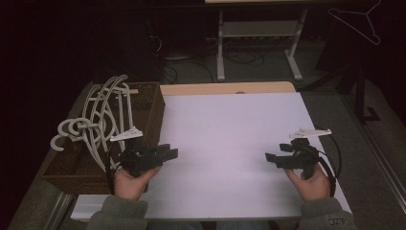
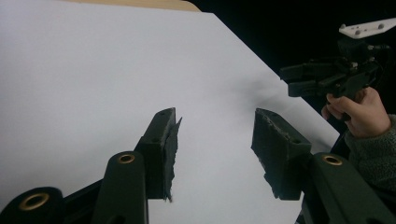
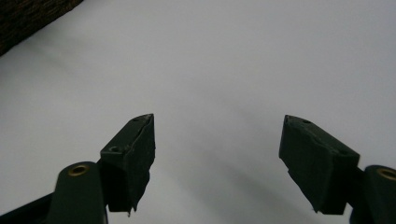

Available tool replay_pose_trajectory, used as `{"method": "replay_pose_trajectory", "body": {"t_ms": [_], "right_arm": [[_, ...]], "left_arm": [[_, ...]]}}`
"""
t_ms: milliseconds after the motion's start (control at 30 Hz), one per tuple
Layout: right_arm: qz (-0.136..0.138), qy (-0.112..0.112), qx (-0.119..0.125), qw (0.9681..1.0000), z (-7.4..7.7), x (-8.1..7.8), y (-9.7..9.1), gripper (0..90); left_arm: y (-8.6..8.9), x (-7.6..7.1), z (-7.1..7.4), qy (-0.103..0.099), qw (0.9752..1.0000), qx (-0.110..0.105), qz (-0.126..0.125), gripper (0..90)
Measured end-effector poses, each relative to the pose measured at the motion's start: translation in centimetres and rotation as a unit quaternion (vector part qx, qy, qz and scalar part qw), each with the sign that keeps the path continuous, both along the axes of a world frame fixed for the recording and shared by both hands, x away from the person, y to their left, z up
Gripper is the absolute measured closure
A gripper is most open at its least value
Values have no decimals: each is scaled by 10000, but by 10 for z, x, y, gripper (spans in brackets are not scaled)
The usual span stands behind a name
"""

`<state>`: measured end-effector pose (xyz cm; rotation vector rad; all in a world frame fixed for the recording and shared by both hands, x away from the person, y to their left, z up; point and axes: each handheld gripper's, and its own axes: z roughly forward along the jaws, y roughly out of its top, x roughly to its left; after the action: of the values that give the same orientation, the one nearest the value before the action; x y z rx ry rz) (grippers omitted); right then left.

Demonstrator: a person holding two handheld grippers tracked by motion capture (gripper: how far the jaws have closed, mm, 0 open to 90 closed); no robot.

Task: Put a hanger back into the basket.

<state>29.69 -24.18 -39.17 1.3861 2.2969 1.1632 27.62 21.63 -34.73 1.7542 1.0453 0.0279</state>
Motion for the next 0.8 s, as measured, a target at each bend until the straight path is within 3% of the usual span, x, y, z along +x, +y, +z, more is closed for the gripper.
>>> {"method": "replay_pose_trajectory", "body": {"t_ms": [800], "right_arm": [[42, -43, 11, 10000, -1, -10, -1, 239]], "left_arm": [[-26, -7, -22, -157, 9989, 362, -255, 416]]}}
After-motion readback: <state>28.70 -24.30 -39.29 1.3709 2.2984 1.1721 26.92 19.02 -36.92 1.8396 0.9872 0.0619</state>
